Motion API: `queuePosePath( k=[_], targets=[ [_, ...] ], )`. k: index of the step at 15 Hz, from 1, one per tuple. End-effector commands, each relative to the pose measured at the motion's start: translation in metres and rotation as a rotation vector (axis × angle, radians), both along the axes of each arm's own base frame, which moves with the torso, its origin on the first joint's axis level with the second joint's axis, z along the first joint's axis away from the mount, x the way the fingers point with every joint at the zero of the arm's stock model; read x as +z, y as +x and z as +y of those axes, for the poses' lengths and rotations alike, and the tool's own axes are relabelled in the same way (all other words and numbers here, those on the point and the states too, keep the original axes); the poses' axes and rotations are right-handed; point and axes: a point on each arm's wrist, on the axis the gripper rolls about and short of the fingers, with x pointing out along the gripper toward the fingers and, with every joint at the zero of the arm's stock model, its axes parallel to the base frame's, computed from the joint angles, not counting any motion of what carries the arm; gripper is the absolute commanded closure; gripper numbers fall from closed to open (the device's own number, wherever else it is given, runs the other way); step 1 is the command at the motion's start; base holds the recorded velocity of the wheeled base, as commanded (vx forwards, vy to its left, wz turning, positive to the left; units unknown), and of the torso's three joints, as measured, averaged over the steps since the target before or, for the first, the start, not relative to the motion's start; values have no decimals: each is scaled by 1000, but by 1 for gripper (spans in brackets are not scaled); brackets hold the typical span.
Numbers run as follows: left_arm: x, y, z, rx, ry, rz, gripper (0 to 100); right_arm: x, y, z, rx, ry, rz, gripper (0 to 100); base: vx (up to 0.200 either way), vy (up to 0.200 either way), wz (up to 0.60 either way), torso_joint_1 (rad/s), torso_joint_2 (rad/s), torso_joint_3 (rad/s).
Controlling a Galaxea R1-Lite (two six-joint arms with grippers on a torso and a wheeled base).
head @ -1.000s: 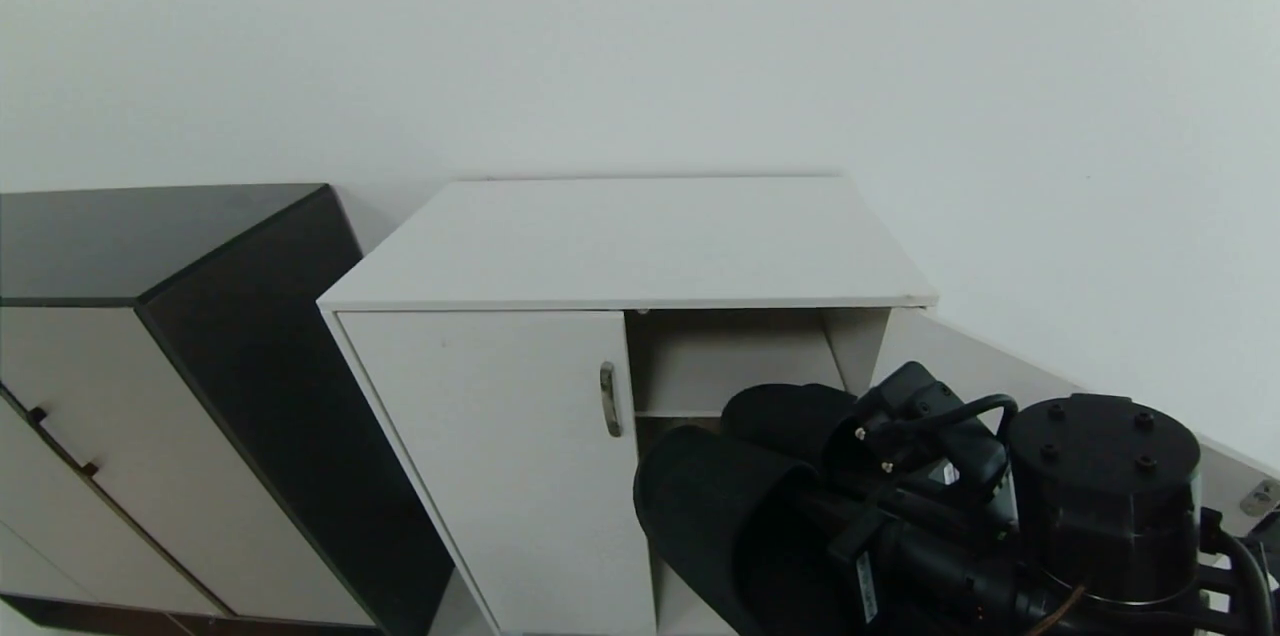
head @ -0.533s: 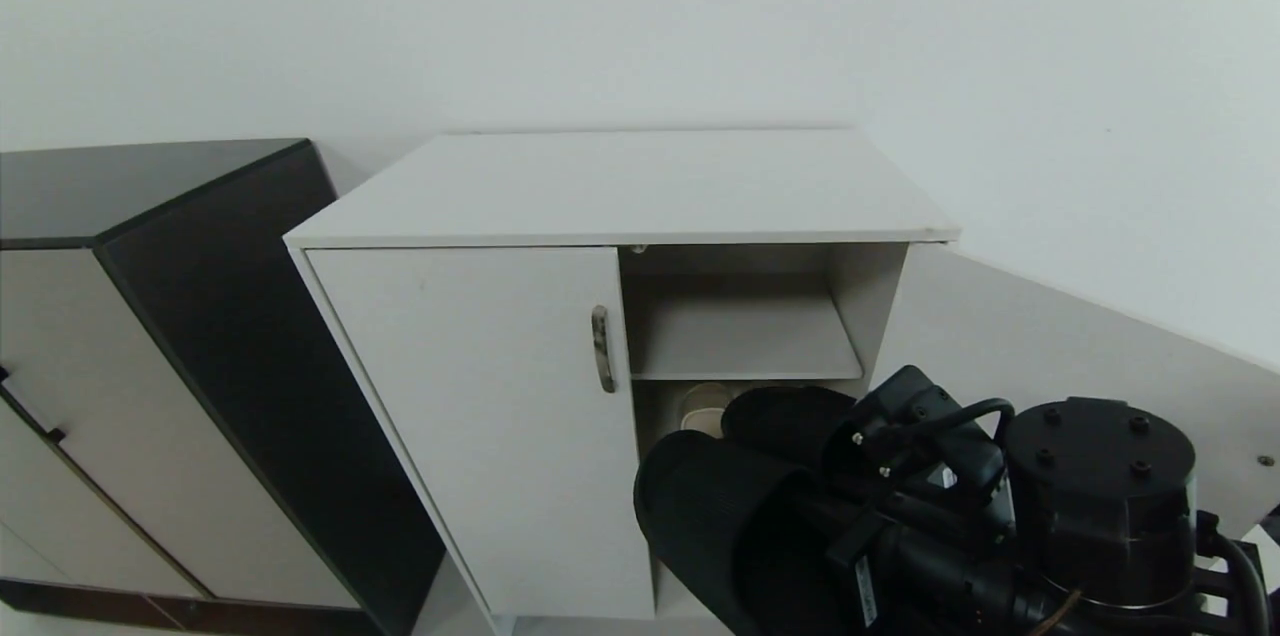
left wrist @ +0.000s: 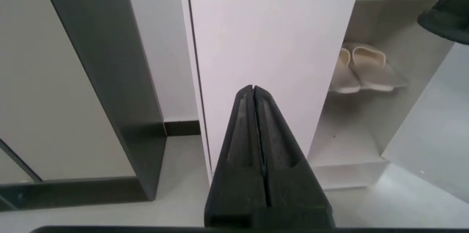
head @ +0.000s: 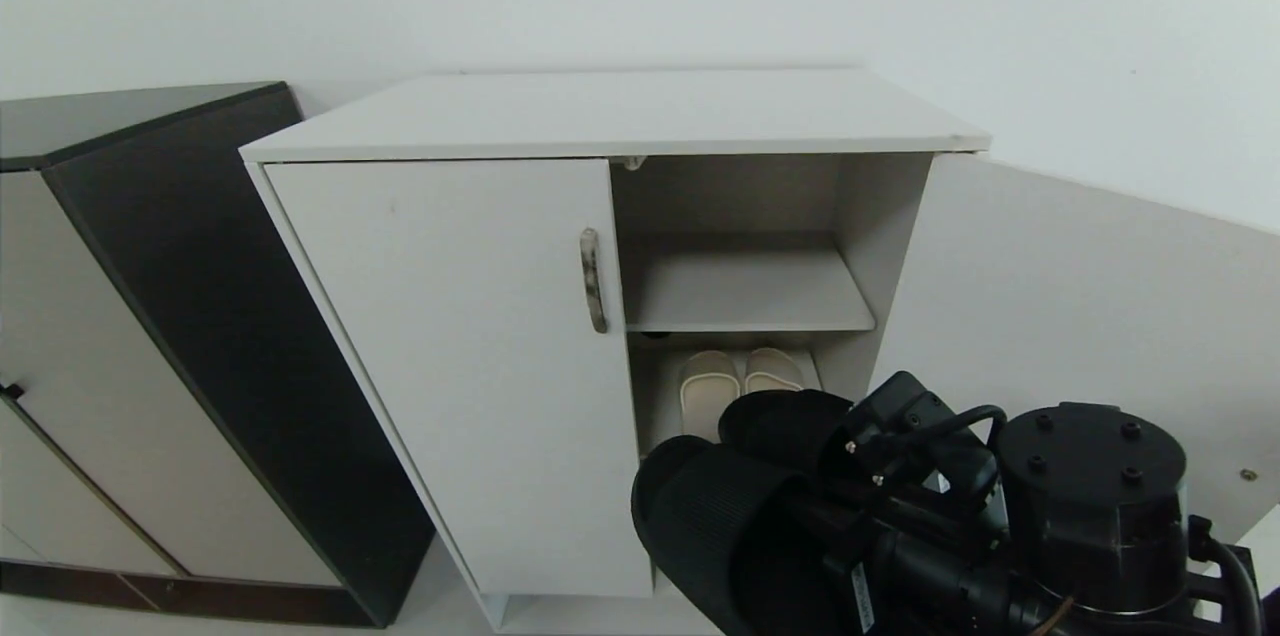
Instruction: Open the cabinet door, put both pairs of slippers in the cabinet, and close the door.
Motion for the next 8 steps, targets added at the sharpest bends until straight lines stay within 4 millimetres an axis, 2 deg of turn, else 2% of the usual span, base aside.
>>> queuePosePath(
  k=[1,5,8],
  targets=[
    [0,0,0,1,0,1,100,-1,0,1,0,-3,3,100,0,0,0,-76,452,378],
    [0,0,0,1,-1,-1,100,-3,1,1,0,-8,7,100,0,0,0,-29,422,379],
    [0,0,0,1,-1,-1,100,-5,2,2,-4,-15,10,100,0,0,0,-1,136,128]
  ],
)
